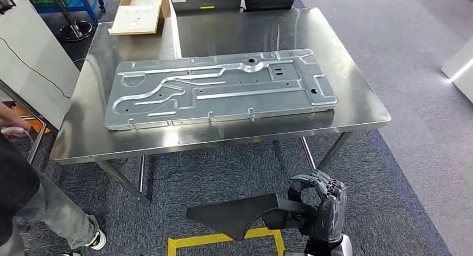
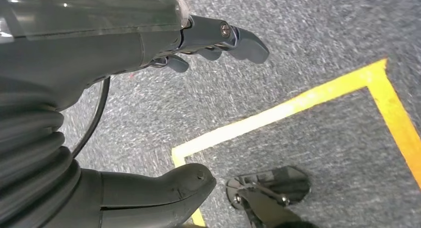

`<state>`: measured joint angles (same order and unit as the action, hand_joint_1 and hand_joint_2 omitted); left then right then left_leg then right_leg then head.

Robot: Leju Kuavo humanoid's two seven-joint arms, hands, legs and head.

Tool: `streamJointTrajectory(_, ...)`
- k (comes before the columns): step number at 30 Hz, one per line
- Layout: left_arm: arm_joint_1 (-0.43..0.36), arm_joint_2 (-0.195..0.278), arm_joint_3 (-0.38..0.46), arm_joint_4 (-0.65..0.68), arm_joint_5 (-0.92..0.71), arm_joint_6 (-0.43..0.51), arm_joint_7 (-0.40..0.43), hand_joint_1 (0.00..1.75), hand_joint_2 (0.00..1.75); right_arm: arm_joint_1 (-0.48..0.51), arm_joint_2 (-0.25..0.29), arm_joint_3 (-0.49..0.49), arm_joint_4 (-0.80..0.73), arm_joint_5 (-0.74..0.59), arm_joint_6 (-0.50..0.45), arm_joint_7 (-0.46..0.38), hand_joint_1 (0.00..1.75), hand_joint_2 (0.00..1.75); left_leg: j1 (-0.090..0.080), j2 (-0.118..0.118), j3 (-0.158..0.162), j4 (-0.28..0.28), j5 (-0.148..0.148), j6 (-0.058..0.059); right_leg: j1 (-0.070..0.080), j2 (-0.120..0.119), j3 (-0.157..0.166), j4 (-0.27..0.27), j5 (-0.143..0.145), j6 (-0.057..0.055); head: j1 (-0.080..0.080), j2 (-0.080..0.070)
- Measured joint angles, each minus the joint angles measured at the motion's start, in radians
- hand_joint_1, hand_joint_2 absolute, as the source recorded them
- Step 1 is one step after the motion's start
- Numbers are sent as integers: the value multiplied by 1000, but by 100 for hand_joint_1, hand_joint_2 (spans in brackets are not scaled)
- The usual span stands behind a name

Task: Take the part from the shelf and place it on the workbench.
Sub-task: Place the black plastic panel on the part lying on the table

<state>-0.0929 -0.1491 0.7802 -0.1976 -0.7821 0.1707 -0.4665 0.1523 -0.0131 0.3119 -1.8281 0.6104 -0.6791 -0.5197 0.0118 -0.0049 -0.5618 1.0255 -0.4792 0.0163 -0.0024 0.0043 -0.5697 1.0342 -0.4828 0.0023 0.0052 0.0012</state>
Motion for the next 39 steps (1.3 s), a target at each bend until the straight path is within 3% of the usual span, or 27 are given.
streamJointTrajectory(2, -1, -1, 0, 0, -4, -2, 1, 0, 175, 1, -2, -15, 0, 24, -1, 19, 175, 175, 5, 2, 2, -10, 8, 15, -2, 0, -13, 31, -24, 10, 0, 0)
streamJointTrajectory(3, -2, -2, 0, 0, -7, -4, 2, 0, 175, 1, -5, -30, 1, 37, -1, 36, 175, 175, 7, 3, 3, -15, 11, 21, -3, 0, -32, 74, -51, 14, 0, 0)
streamJointTrajectory(5, -5, -1, 0, 0, -13, -10, 3, 0, 175, 1, -21, -74, 8, 44, 2, 74, 175, 175, 6, 3, 0, -15, 13, 25, -8, -1, -92, 200, -114, 22, 0, 0)
streamJointTrajectory(6, -5, -2, 0, 0, -16, -13, 3, 0, 175, -1, -35, -104, 15, 36, 9, 94, 175, 175, 6, 3, -1, -14, 13, 25, -10, -1, -117, 250, -130, 26, 0, 0)
streamJointTrajectory(7, -5, -2, 0, 0, -18, -15, 3, 0, 175, -3, -50, -138, 24, 26, 20, 112, 175, 175, 5, 3, -2, -13, 13, 25, -12, -1, -127, 270, -126, 28, 0, 0)
streamJointTrajectory(8, -4, -3, 0, 0, -21, -17, 3, 0, 175, -6, -68, -176, 33, 16, 32, 128, 175, 175, 5, 3, -2, -11, 12, 24, -13, -1, -119, 250, -103, 29, 0, 0)
streamJointTrajectory(10, -5, -7, 0, 0, -28, -21, 5, 0, 175, -21, -107, -256, 53, 9, 61, 156, 175, 175, 5, 1, 0, -9, 11, 22, -14, -2, -56, 118, -33, 26, 0, 0)
streamJointTrajectory(12, -7, -10, 0, 0, -35, -26, 8, 0, 175, -49, -152, -335, 78, 19, 93, 185, 175, 175, 2, 1, -1, -8, 10, 16, -9, -3, -7, 9, 7, 20, 0, 0)
streamJointTrajectory(14, -9, -12, 0, 0, -43, -31, 11, 0, 175, -88, -203, -409, 116, 52, 126, 220, 175, 175, -1, 1, -4, -9, 13, 7, -4, -2, -3, -10, 11, 15, 0, 0)
streamJointTrajectory(17, -13, -14, 0, 0, -56, -45, 15, 0, 175, -200, -287, -479, 210, 188, 150, 281, 175, 175, -3, 1, -17, 14, -5, -9, -13, 0, -6, -19, 22, -2, 0, 0)
streamJointTrajectory(18, -17, -14, 0, 0, -59, -51, 17, 0, 175, -258, -315, -488, 255, 245, 154, 299, 175, 175, -3, 1, -37, 55, -29, -12, -16, 1, -8, -22, 26, -9, 0, 0)
streamJointTrajectory(20, -27, -15, 0, 0, -66, -59, 23, 0, 175, -382, -362, -489, 357, 350, 157, 339, 175, 175, -2, 1, -102, 190, -95, -16, -13, 1, -14, -20, 29, -15, -1, 0)
streamJointTrajectory(21, -30, -16, 0, 0, -70, -62, 26, 0, 175, -440, -379, -483, 407, 396, 156, 361, 175, 175, -1, 1, -134, 253, -116, -17, -12, 1, -17, -18, 29, -16, -1, 0)
streamJointTrajectory(22, -32, -16, 0, 0, -73, -64, 28, 0, 175, -493, -392, -473, 454, 438, 154, 384, 175, 175, -1, 1, -153, 288, -120, -16, -10, 1, -19, -15, 30, -17, -1, 0)
streamJointTrajectory(23, -33, -17, 0, 0, -75, -65, 30, 0, 175, -545, -400, -459, 501, 476, 149, 405, 175, 175, -2, 1, -151, 281, -102, -14, -8, 1, -21, -12, 30, -17, -1, 0)
streamJointTrajectory(24, -34, -17, 0, 0, -77, -65, 33, 0, 175, -593, -405, -444, 545, 507, 141, 423, 175, 175, -3, 1, -129, 234, -68, -9, -6, 1, -22, -9, 29, -16, -1, 0)
streamJointTrajectory(26, -40, -16, 0, 0, -79, -64, 37, 0, 175, -678, -409, -412, 622, 553, 117, 451, 175, 175, -7, 3, -63, 90, -1, 7, 0, -1, -23, -5, 28, -14, -1, 0)
streamJointTrajectory(28, -44, -16, 0, 0, -82, -63, 39, 0, 175, -743, -408, -379, 687, 584, 96, 471, 175, 175, -11, 5, -28, 9, 23, 17, 2, -4, -26, -4, 30, -7, 0, 0)
streamJointTrajectory(31, -44, -16, 0, 0, -86, -62, 43, 0, 175, -810, -402, -331, 765, 619, 84, 492, 175, 175, -9, 4, -24, -11, 32, 24, 0, -7, -28, -6, 31, 9, 0, 0)
streamJointTrajectory(33, -46, -16, 0, 0, -88, -61, 44, 0, 175, -856, -398, -306, 810, 637, 82, 501, 175, 175, -4, 4, -18, -28, 43, 32, -3, -7, -46, 31, 5, 19, 0, 0)
streamJointTrajectory(36, -49, -16, 0, 0, -92, -60, 45, 0, 175, -914, -387, -272, 871, 656, 84, 508, 175, 175, -2, 4, -18, -33, 47, 34, -15, -6, -132, 206, -74, 35, 1, 0)
streamJointTrajectory(37, -49, -16, 0, 0, -94, -59, 46, 0, 175, -924, -382, -261, 886, 662, 86, 506, 175, 175, 0, 4, -18, -32, 46, 33, -20, -6, -155, 247, -81, 40, 1, 0)
streamJointTrajectory(38, -48, -16, 0, 0, -97, -59, 47, 0, 175, -932, -376, -250, 897, 669, 87, 504, 175, 175, 2, 3, -17, -31, 44, 31, -26, -7, -161, 253, -69, 45, 1, 0)
streamJointTrajectory(39, -48, -17, 0, 0, -100, -59, 47, 0, 175, -940, -370, -239, 903, 675, 87, 503, 175, 175, 5, 2, -17, -27, 41, 26, -31, -7, -147, 219, -38, 50, 1, 0)
